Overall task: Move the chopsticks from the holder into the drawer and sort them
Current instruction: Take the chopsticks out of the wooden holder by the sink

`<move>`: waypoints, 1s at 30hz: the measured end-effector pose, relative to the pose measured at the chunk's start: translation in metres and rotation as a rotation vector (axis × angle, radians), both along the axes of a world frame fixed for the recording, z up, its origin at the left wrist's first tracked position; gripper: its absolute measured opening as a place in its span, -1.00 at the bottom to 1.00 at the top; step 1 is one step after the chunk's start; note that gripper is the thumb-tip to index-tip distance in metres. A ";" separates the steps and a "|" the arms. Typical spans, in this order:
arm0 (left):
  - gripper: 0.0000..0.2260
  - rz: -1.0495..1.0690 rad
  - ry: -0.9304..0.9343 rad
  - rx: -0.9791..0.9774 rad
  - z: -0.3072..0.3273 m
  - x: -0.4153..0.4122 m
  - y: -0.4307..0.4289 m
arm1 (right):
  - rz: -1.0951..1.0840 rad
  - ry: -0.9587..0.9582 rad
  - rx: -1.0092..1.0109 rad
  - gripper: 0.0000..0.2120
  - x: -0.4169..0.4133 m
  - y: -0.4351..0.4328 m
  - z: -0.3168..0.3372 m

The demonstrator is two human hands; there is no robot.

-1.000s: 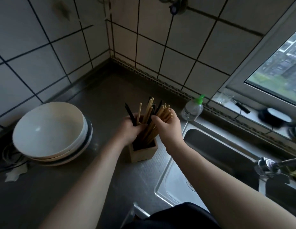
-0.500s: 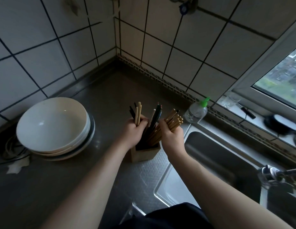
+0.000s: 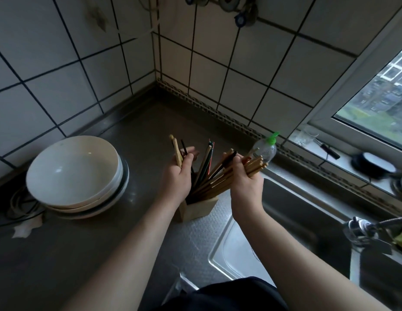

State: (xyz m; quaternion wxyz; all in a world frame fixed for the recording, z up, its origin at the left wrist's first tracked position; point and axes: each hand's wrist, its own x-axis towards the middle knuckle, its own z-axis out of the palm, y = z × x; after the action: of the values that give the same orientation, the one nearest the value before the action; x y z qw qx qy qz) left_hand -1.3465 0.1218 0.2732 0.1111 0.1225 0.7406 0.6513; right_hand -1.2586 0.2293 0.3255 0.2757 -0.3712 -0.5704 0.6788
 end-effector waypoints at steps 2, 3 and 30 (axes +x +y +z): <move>-0.81 -0.030 -0.015 0.014 0.001 0.000 -0.001 | -0.028 0.024 -0.002 -0.82 0.003 0.001 0.008; -0.80 -0.047 -0.022 0.021 0.002 0.000 -0.001 | -0.039 0.034 -0.004 -0.82 0.005 0.002 0.012; -0.69 -0.058 0.448 0.310 0.125 0.081 -0.029 | -0.136 0.653 0.044 -0.78 0.137 0.005 0.130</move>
State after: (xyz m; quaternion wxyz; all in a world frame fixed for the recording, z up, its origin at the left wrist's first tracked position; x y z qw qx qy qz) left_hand -1.2654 0.0926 0.3982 -0.0570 0.3001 0.6345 0.7100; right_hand -1.1219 0.2343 0.4556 0.4965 -0.1654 -0.4403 0.7296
